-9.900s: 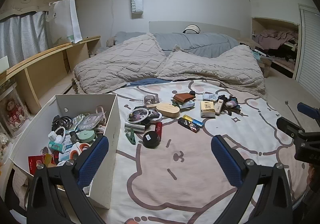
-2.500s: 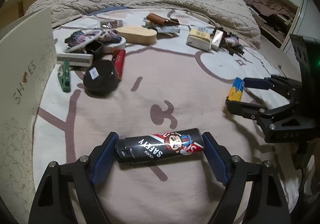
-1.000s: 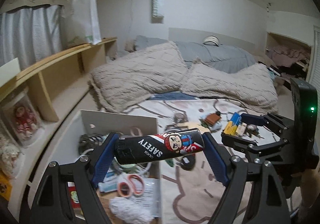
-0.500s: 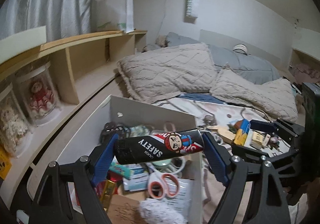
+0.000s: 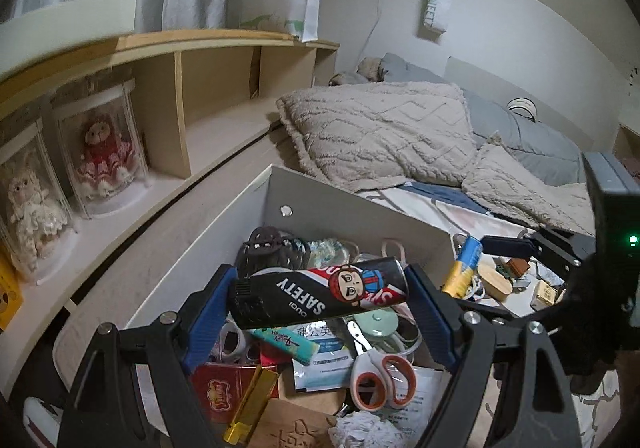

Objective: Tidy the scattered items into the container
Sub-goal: 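Carry both held lighters up and over the white SHOES box, then lower both lighters into the box and open both grippers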

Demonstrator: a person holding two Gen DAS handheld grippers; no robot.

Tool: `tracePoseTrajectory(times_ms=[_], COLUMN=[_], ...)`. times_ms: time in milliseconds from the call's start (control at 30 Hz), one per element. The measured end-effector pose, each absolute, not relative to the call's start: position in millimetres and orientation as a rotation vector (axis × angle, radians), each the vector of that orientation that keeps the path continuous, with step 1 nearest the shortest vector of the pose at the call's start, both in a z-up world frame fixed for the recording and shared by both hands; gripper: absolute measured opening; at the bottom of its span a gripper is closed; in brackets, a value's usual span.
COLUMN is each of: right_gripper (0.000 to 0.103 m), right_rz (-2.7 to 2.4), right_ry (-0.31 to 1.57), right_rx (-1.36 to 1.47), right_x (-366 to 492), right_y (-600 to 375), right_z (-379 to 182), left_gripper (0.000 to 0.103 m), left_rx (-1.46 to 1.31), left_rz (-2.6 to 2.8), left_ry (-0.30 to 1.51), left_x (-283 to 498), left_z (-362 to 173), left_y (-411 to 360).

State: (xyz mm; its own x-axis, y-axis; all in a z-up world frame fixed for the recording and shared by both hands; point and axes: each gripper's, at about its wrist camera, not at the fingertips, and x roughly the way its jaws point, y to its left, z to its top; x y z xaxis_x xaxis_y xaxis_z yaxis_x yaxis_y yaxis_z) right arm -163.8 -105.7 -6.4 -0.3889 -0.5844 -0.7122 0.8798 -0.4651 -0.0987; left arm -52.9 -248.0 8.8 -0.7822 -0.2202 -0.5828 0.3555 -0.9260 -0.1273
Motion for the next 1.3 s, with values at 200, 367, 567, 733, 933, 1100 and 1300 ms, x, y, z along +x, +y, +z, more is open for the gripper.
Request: tracePoseTrajectory(times_ms=[200,367,567,733,933,1100,1300], right_gripper=[0.082,0.082,0.082,0.082,0.098,0.098,0.098], right_rz=[-1.913,-1.894,-1.875,-1.918,-1.976,-2.008,-1.998], right_ry=[0.775,0.809,0.877,0.895,0.749,0.698,0.601], right_rx=[0.812,0.824,0.820,0.808,0.800,0.803,0.825], right_x=[-174,-181,-178,-179,-173,-164,-155], right_y=[-125,-127,-134,-134,-121,-114,-106], right_z=[-29,-44,-64,-67,-57,-58,-54], left_gripper=[0.084,0.084,0.084,0.084,0.084,0.084,0.085], left_rx=[0.886,0.980,1.031,1.076,1.161,1.250,1.298], left_rz=[-2.659,-2.608,-2.581,-2.566,-2.525,-2.496,-2.478], left_ry=[0.331,0.420,0.426,0.433,0.437,0.399,0.321], left_x=[-63,-70,-76,-79,-78,-78,-77], left_z=[-3,-16,-26,-34,-42,-51,-58], left_y=[-253,-260,-259,-261,-266,-267,-263])
